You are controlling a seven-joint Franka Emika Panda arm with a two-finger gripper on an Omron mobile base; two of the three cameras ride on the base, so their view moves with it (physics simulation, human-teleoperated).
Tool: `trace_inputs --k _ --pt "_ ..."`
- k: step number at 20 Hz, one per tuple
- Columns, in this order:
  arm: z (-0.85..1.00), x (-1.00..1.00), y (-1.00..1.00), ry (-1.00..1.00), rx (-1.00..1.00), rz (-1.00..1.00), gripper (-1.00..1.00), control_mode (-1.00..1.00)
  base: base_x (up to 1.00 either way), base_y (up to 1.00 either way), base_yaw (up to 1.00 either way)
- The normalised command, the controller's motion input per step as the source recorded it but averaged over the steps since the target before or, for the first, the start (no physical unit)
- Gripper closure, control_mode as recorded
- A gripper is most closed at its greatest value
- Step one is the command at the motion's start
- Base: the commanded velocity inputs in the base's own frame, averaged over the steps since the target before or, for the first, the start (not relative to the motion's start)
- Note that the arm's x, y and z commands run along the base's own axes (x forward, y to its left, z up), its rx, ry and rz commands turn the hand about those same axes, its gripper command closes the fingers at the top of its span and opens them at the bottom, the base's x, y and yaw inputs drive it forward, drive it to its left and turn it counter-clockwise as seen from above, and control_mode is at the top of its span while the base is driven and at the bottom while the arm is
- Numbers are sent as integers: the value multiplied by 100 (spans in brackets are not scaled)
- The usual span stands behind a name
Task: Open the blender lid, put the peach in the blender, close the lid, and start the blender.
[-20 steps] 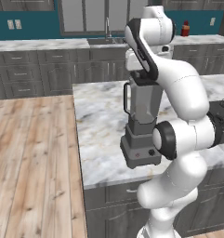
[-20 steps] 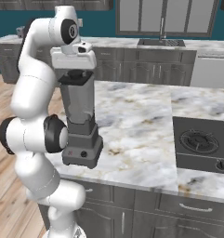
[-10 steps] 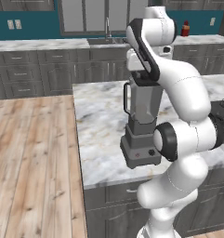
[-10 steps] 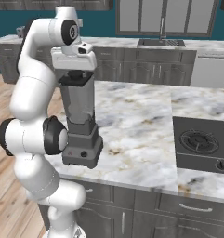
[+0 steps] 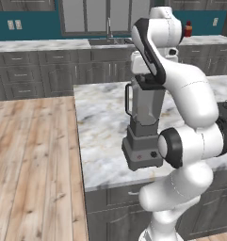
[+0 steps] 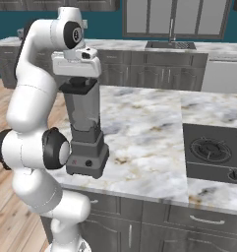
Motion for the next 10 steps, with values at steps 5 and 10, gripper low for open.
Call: trace_inputs --k 5,10 --pt "-3 19 0 0 0 4 100 -100 0 0 0" --pt "0 32 0 -2 0 7 100 -100 0 0 0"
